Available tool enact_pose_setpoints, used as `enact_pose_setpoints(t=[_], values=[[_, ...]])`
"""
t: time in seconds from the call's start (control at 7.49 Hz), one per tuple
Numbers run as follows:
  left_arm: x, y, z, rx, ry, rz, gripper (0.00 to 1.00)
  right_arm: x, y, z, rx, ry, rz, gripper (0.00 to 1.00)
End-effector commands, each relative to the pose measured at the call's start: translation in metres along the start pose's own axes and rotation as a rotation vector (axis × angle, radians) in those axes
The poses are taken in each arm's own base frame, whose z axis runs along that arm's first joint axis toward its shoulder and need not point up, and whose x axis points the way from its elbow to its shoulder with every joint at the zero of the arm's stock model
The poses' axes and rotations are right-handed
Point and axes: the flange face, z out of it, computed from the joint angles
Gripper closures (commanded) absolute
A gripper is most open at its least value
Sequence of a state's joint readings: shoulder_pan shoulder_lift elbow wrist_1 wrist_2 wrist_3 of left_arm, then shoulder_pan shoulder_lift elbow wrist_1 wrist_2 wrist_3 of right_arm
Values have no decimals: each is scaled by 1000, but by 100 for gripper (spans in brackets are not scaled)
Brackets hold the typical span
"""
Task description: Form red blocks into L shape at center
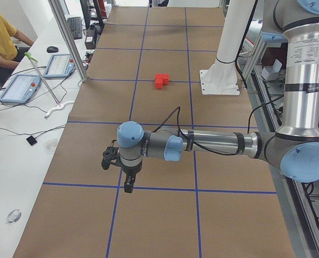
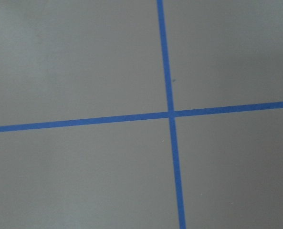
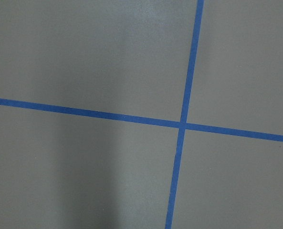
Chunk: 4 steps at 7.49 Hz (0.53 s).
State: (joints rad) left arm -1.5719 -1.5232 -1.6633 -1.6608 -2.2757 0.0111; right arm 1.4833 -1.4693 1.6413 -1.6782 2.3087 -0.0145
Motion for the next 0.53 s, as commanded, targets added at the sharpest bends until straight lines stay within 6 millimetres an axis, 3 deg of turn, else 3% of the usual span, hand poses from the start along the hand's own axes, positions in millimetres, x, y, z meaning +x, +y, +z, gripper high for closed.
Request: enact_pose_setpoints(t=[0.0, 0.4], values=[[2, 9, -9, 14, -11, 21, 0, 0, -1, 0, 0, 0, 2, 1], [14, 14, -16, 31, 3, 50, 0, -1, 0, -1, 2, -1, 3, 1]])
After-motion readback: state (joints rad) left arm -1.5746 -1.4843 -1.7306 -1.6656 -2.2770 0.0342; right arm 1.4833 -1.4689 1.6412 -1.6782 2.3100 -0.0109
